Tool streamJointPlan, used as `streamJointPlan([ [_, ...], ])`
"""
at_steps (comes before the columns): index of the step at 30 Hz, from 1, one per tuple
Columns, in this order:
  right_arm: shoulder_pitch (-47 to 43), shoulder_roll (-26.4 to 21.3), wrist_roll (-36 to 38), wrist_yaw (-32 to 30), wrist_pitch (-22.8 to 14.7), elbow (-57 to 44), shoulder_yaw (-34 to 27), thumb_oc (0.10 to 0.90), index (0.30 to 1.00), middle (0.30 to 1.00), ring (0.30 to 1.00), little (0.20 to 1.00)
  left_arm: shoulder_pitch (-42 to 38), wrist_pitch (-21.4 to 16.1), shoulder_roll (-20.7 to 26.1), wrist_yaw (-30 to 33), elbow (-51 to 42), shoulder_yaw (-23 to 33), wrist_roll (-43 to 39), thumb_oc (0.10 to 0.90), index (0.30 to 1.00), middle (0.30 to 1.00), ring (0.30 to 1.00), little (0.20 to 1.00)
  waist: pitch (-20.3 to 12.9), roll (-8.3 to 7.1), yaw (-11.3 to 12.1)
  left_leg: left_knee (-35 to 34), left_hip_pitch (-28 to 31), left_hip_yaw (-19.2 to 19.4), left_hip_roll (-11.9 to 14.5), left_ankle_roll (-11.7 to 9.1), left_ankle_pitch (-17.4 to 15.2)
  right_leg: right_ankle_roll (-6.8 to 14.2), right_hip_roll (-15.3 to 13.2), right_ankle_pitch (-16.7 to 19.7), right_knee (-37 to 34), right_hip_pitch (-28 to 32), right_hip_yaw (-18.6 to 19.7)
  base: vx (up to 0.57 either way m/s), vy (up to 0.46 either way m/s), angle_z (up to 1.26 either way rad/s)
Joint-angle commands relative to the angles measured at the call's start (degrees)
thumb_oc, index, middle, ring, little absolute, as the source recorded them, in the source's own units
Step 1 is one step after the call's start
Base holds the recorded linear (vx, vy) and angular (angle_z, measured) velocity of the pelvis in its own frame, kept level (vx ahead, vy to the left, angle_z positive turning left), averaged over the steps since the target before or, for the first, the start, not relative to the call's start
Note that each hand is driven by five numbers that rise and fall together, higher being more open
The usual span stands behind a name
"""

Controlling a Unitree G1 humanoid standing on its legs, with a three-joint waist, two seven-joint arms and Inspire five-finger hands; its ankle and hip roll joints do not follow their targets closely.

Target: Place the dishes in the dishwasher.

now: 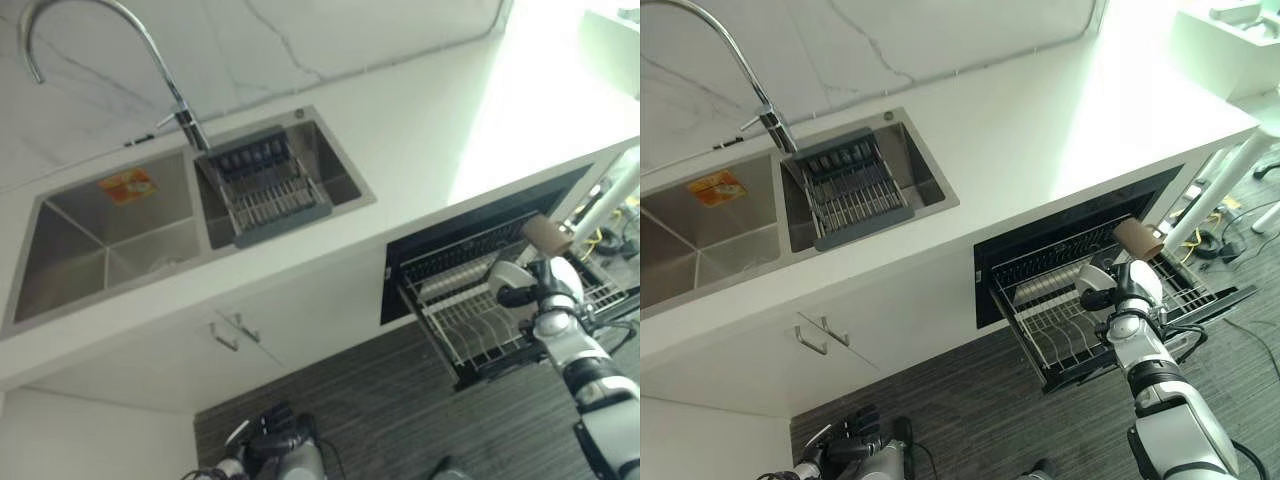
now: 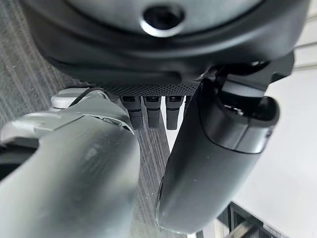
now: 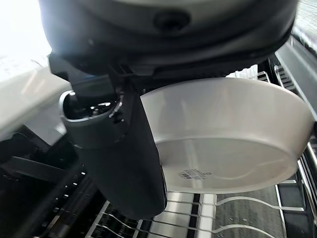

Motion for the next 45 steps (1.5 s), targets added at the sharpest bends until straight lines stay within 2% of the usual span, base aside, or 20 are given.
streamJointPlan([
  [1, -10.4, -4.5, -3.2, -11.7, -3.1, -1.1, -0.4, 0.4, 0.3, 0.3, 0.3, 0.3, 1.1, -0.2, 5.1, 1.2, -0.9, -5.1, -0.7, 0.8, 0.9, 0.9, 0.9, 0.9, 2.0, -1.65, 1.6, 6.4, 0.6, -1.0, 1.7, -1.7, -8.8, 2.7, -1.4, -0.1, -0.9, -2.0, 1.4, -0.21, -0.089, 0.05],
  [8, -17.2, -5.6, -1.1, -14.9, -3.1, 2.2, 2.1, 0.4, 0.3, 0.3, 0.3, 0.3, -0.6, -0.5, 8.0, 2.7, -4.8, -6.8, -3.7, 0.8, 0.9, 0.9, 0.9, 0.9, 7.0, 0.08, 2.4, 6.4, -4.2, -2.4, 1.0, -1.3, -8.1, 2.4, -1.4, 0.6, -0.9, -6.7, 2.6, -0.13, -0.074, 0.09],
  [9, -19.5, -6.3, 0.1, -13.3, -2.9, 3.5, 3.4, 0.4, 0.3, 0.3, 0.3, 0.3, -0.5, -0.9, 8.7, 3.0, -6.1, -7.2, -4.5, 0.8, 0.9, 0.9, 0.9, 0.9, 8.4, 0.79, 2.8, 6.4, -5.7, -2.7, 0.7, -1.3, -7.9, 2.3, -1.6, 0.7, -0.9, -8.0, 2.8, -0.1, -0.062, -0.01],
  [12, -21.4, -7.1, 2.2, -11.7, -2.7, 4.1, 4.9, 0.4, 0.3, 0.3, 0.3, 0.3, -0.2, -0.9, 9.3, 3.0, -7.3, -7.4, -5.8, 0.8, 0.9, 0.9, 0.9, 0.9, 9.0, 1.43, 3.0, 6.4, -6.9, -2.9, 0.4, -1.3, -7.7, 2.2, -1.7, 0.7, -0.9, -9.0, 3.0, -0.06, -0.017, 0.05],
  [13, -21.9, -7.2, 3.5, -10.8, -2.2, 4.5, 5.1, 0.485, 0.427, 0.427, 0.427, 0.427, -0.1, -0.9, 9.4, 2.9, -7.5, -7.5, -6.0, 0.8, 0.9, 0.9, 0.9, 0.9, 9.1, 1.67, 3.0, 6.4, -7.2, -2.9, 0.2, -1.3, -7.7, 2.2, -1.7, 0.7, -0.9, -9.3, 3.1, -0.04, 0.032, 0.04],
  [14, -22.3, -7.4, 4.9, -9.0, -1.5, 4.9, 4.9, 0.551, 0.526, 0.526, 0.526, 0.526, 0.1, -0.9, 9.3, 2.8, -8.0, -7.6, -6.1, 0.8, 0.9, 0.9, 0.9, 0.9, 9.3, 1.97, 3.0, 6.4, -7.5, -3.0, 0.1, -1.3, -7.6, 2.1, -1.8, 0.7, -0.9, -9.7, 3.3, -0.03, 0.052, 0.05],
  [15, -22.4, -7.4, 6.3, -7.4, -1.0, 5.7, 4.5, 0.769, 0.853, 0.853, 0.853, 0.853, 0.4, -0.7, 9.2, 2.8, -8.4, -7.6, -6.2, 0.8, 0.9, 0.9, 0.9, 0.9, 9.3, 2.24, 3.0, 6.4, -7.7, -3.0, -0.1, -1.3, -7.6, 2.1, -1.9, 0.7, -0.9, -9.9, 3.4, -0.03, 0.068, 0.05],
  [16, -22.5, -7.2, 7.9, -5.2, 1.2, 6.4, 4.3, 0.8, 0.9, 0.9, 0.9, 0.9, 0.6, -0.7, 9.1, 2.5, -8.6, -7.6, -6.3, 0.8, 0.9, 0.9, 0.9, 0.9, 9.3, 2.38, 3.0, 6.4, -7.8, -2.9, -0.3, -1.3, -7.6, 2.1, -2.0, 0.7, -0.9, -10.0, 3.5, -0.02, 0.055, 0.05],
  [18, -21.9, -7.2, 7.7, -3.4, 3.9, 7.2, 4.0, 0.8, 0.9, 0.9, 0.9, 0.9, 0.9, -0.1, 9.3, 2.7, -9.7, -7.4, -5.9, 0.8, 0.9, 0.9, 0.9, 0.9, 9.2, 2.29, 3.1, 6.4, -7.6, -2.7, -0.3, -1.3, -7.6, 2.2, -2.1, 0.8, -0.9, -9.8, 3.4, -0.02, 0.021, 0.05],
  [23, -22.4, -7.5, 8.5, -0.8, 4.1, 7.7, 4.5, 0.8, 0.9, 0.9, 0.9, 0.9, 0.7, 0.7, 10.5, 3.3, -11.2, -7.2, -5.5, 0.8, 0.9, 0.9, 0.9, 0.9, 8.8, 1.07, 3.2, 6.4, -6.4, -2.1, 0.2, -1.6, -7.6, 2.7, -2.5, 1.2, -0.9, -8.7, 2.8, -0.01, -0.005, 0.13],
  [25, -22.5, -7.3, 6.9, 1.4, 5.3, 7.3, 4.7, 0.8, 0.9, 0.9, 0.9, 0.9, 0.4, 1.4, 10.7, 3.6, -12.0, -7.1, -5.6, 0.8, 0.9, 0.9, 0.9, 0.9, 8.6, 0.47, 3.0, 6.4, -5.8, -1.8, 0.5, -1.7, -7.6, 2.8, -2.5, 1.2, -0.9, -8.1, 2.7, -0.01, 0.017, -0.03],
  [28, -22.2, -8.3, 9.1, 4.2, 7.1, 5.8, 5.5, 0.8, 0.9, 0.9, 0.9, 0.9, 0.5, 2.6, 11.4, 3.8, -13.0, -6.3, -5.4, 0.8, 0.9, 0.9, 0.9, 0.9, 7.9, -0.95, 2.7, 6.4, -4.6, -1.1, 1.3, -1.8, -7.6, 3.0, -2.2, 1.3, -0.9, -7.0, 2.5, -0.02, 0.018, -0.07],
  [32, -20.6, -9.9, 14.0, 7.6, 8.2, 4.8, 3.5, 0.8, 0.9, 0.9, 0.9, 0.9, 1.3, 4.0, 11.7, 4.7, -14.0, -5.0, -4.8, 0.8, 0.9, 0.9, 0.9, 0.9, 6.9, -2.59, 2.5, 6.4, -2.9, -0.2, 2.5, -2.0, -7.5, 3.1, -1.8, 1.1, -0.9, -5.3, 2.1, -0.01, 0.007, -0.05],
  [35, -17.9, -11.6, 11.2, 12.2, 9.6, 1.9, 2.1, 0.8, 0.9, 0.9, 0.9, 0.9, 2.5, 5.4, 11.7, 4.7, -14.6, -3.6, -3.4, 0.8, 0.9, 0.9, 0.9, 0.9, 5.7, -4.35, 2.2, 6.4, -1.2, 0.6, 3.2, -2.1, -7.6, 3.3, -1.5, 1.0, -0.9, -3.7, 2.0, 0.03, -0.011, -0.08],
  [37, -16.5, -13.9, 12.6, 14.1, 10.9, -2.1, 2.7, 0.8, 0.9, 0.9, 0.9, 0.9, 3.2, 7.2, 12.1, 5.3, -15.5, -2.3, -3.2, 0.8, 0.9, 0.9, 0.9, 0.9, 4.5, -5.74, 1.7, 6.4, 0.5, 1.9, 4.1, -2.4, -7.5, 3.4, -1.4, 1.1, -0.9, -2.2, 1.1, 0.07, 0.01, -0.08],
  [42, -12.1, -16.5, 17.2, 17.1, 13.1, -7.7, -1.4, 0.8, 0.9, 0.9, 0.9, 0.9, 4.3, 9.8, 11.4, 6.9, -15.5, -0.4, -2.8, 0.8, 0.9, 0.9, 0.9, 0.9, 1.8, -7.81, 0.3, 6.4, 3.8, 3.8, 5.0, -2.3, -8.0, 3.4, -1.0, 0.8, -0.9, 0.5, 0.6, 0.1, 0.021, -0.17],
  [45, -9.7, -17.4, 19.6, 18.8, 14.8, -10.3, -3.9, 0.8, 0.9, 0.9, 0.9, 0.9, 5.0, 10.1, 10.5, 6.8, -14.3, 0.7, -2.2, 0.8, 0.9, 0.9, 0.9, 0.9, 0.5, -8.49, -0.3, 6.4, 5.1, 4.5, 5.1, -2.2, -8.2, 3.4, -0.9, 0.6, -0.9, 1.5, 0.2, 0.09, 0.019, -0.1],
])
